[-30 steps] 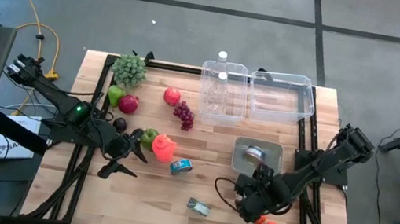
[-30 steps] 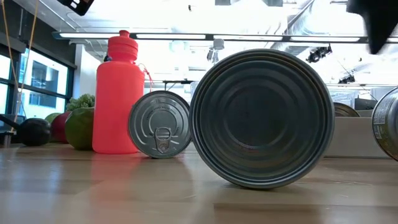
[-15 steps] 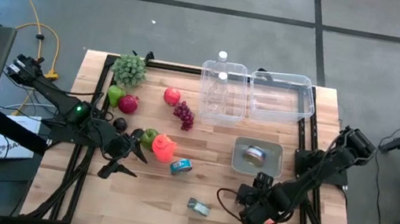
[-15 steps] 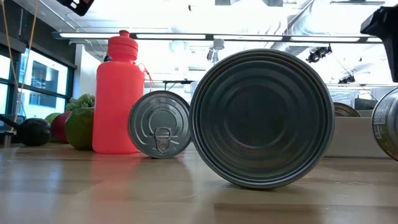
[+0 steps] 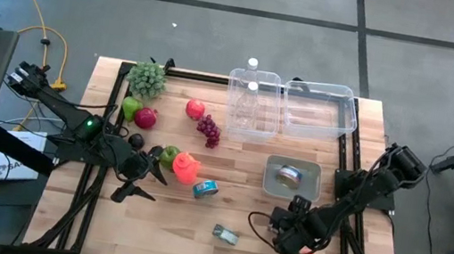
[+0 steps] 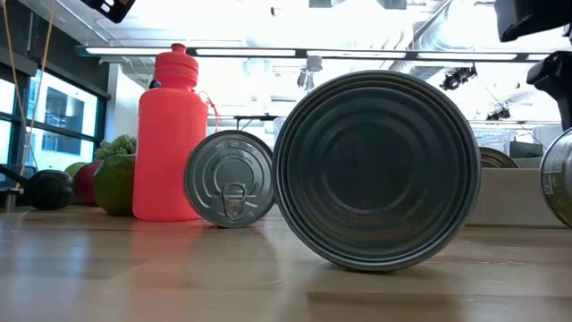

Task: Pick & Place Food Item
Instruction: Put the right green tuna can into the gray bin

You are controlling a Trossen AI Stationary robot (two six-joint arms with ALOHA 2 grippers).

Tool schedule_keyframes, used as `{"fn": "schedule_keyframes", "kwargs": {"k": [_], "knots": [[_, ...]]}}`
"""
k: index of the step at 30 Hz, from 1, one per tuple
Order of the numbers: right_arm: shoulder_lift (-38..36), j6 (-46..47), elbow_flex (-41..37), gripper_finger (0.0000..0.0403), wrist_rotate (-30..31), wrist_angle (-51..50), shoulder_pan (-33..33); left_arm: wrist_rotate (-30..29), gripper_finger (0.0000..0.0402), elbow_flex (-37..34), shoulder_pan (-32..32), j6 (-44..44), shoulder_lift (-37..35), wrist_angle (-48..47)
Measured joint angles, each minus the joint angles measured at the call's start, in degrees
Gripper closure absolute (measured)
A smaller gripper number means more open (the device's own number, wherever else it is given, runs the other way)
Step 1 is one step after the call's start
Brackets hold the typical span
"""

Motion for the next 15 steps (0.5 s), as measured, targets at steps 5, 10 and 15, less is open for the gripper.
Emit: {"fn": "schedule_keyframes", "kwargs": {"k": [5,10,15], "knots": [[0.0,-0.6,-0.2,0.0086,0.6,0.9,-0.1,0.0,0.0156,0.0,0.0,0.0,0.0,0.0],[0.0,-0.6,-0.2,0.0118,0.0,1.1,-0.6,0.0,0.0156,0.0,0.0,0.0,0.0,0.0],[0.0,-3.1,-0.2,0.0168,-1.1,3.8,-1.5,0.0,0.0156,0.0,0.0,-0.2,0.0,0.0]]}}
